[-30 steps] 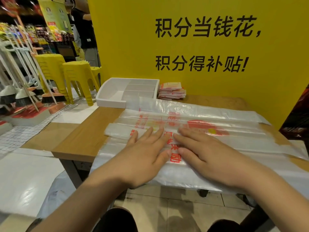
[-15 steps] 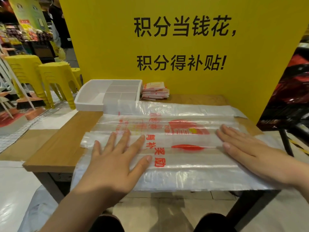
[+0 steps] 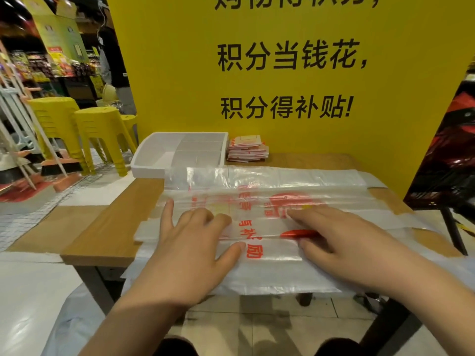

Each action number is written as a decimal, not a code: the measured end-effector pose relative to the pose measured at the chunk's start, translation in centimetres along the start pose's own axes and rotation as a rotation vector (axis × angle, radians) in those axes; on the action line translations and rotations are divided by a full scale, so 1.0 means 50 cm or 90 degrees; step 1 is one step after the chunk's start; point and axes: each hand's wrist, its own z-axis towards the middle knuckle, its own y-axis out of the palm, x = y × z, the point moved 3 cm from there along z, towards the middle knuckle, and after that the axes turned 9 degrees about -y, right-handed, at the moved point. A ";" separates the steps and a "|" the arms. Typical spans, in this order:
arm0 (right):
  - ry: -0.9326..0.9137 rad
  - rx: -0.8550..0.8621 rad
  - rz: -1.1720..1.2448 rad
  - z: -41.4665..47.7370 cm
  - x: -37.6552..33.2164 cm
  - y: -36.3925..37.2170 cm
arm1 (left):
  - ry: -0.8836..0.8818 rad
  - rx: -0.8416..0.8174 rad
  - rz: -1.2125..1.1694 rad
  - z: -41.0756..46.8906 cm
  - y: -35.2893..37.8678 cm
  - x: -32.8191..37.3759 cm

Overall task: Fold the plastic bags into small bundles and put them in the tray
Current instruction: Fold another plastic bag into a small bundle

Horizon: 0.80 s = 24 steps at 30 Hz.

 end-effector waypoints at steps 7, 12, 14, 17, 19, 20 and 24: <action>-0.014 0.053 -0.021 -0.003 -0.005 0.023 | 0.027 0.027 -0.053 -0.009 -0.011 -0.002; -0.001 0.038 0.001 0.034 0.020 0.002 | 0.026 -0.055 -0.129 0.049 -0.047 -0.022; 0.008 0.006 0.010 0.055 0.030 -0.007 | 0.005 -0.095 -0.129 0.076 -0.057 -0.029; 0.027 -0.016 0.000 0.078 0.044 -0.017 | -0.006 -0.091 -0.077 0.103 -0.067 -0.031; 0.037 -0.014 -0.049 0.087 0.048 -0.014 | -0.005 -0.033 -0.018 0.109 -0.055 -0.032; 0.035 -0.009 -0.079 0.089 0.048 -0.010 | -0.001 0.003 -0.003 0.109 -0.044 -0.034; 0.013 0.016 -0.082 0.087 0.036 0.012 | 0.054 0.043 -0.042 0.088 -0.005 -0.032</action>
